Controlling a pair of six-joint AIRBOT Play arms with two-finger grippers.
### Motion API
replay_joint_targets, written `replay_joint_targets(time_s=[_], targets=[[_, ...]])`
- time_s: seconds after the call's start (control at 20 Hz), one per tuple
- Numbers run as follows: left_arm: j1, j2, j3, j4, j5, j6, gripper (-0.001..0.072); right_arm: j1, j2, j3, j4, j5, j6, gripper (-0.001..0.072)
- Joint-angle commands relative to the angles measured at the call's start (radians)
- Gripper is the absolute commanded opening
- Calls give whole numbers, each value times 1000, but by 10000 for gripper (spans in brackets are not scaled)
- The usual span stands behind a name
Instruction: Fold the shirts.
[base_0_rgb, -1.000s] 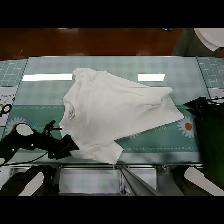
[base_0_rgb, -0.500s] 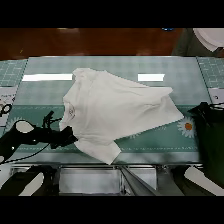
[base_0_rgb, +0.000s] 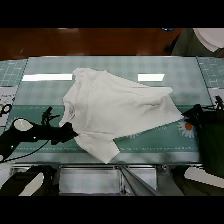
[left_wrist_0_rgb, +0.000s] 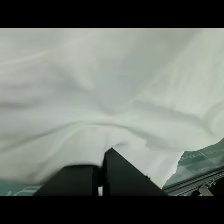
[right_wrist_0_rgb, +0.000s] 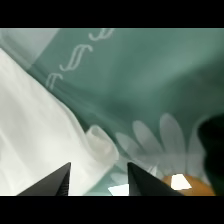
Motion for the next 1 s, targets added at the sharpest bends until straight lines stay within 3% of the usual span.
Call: replay_joint_targets(time_s=[0.0,0.1,0.15,0.25,0.55,0.75,0.95], targets=[[-1,1,1,-8,9,3,17,45,-92,43,69,-31,-8,412],[-1,1,1,-8,9,3,17,90,-126,71,93,-36,-12,411],[-1,1,2,-8,10,3,17,119,-137,87,94,-36,-18,361],[0,1,10,-8,20,11,17,163,-138,121,97,-23,-51,26],[65,2,311,-26,16,42,17,234,-98,467,88,161,-39,24],[98,2,743,-30,27,78,17,319,11,807,87,139,-7,24],[151,1,1139,-29,45,85,17,359,134,1044,86,31,40,24]])
